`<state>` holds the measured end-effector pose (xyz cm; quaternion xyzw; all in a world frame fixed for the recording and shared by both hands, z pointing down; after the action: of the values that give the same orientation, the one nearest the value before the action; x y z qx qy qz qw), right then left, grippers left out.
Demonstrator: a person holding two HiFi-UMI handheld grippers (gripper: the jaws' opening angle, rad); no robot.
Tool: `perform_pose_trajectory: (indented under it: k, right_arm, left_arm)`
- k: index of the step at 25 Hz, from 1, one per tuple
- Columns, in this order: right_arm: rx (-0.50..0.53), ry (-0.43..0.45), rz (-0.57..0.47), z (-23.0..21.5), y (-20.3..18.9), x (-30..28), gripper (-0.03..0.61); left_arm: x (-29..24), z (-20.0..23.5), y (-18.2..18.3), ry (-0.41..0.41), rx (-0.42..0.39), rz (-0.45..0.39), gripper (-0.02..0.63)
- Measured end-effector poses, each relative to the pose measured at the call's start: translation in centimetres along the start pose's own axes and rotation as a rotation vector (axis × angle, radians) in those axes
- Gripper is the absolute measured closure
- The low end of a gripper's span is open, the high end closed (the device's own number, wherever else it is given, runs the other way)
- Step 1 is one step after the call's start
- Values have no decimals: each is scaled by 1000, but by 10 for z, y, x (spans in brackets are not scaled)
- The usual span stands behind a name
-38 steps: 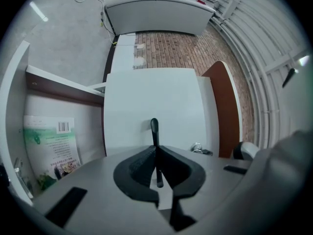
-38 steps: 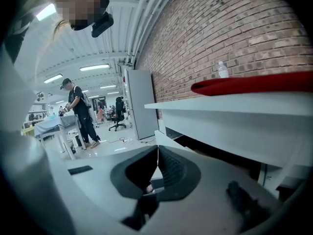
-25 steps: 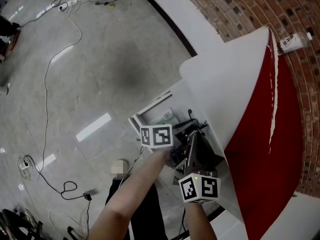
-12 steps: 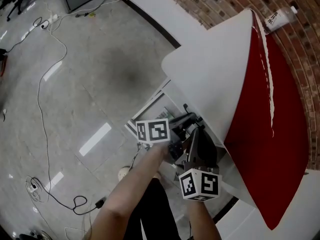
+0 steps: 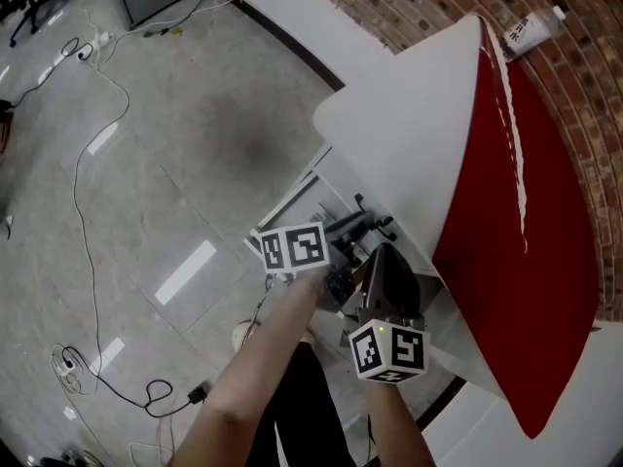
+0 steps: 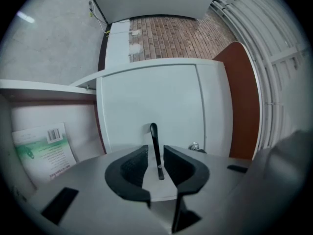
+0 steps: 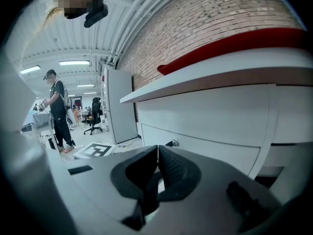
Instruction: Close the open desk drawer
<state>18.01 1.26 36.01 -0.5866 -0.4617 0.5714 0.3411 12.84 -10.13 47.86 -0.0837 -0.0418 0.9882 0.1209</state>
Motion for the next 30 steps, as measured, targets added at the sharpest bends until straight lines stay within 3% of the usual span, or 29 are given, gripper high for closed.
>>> perform_pose_trajectory:
  k: [7, 12, 16, 23, 30]
  right_arm:
    - [-1, 34, 43, 11, -7, 5, 566]
    - [-24, 50, 70, 19, -16, 11, 566]
    - [-19, 72, 99, 27, -19, 21, 566]
    - [12, 156, 105, 59, 13, 45, 566]
    - [-61, 217, 129, 91, 61, 92, 566]
  left_arm:
    - [60, 2, -10, 65, -94, -4, 518]
    - [99, -8, -22, 61, -155, -45, 565]
    - [129, -24, -30, 107, -272, -117, 602]
    - [181, -90, -36, 240, -569, -204, 603]
    - [217, -178, -48, 241, -693, -217, 603]
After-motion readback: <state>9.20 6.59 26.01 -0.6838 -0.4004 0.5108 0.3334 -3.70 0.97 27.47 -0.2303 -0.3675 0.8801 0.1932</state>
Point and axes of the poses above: the fingertips, and each gripper's own axes: x backward along the fingers, z to its left, y out of its top, the point moved 9 cm from there along x, backward along the fingers, and after that the axes turned 6 degrees about y, right-handed, at the moved point
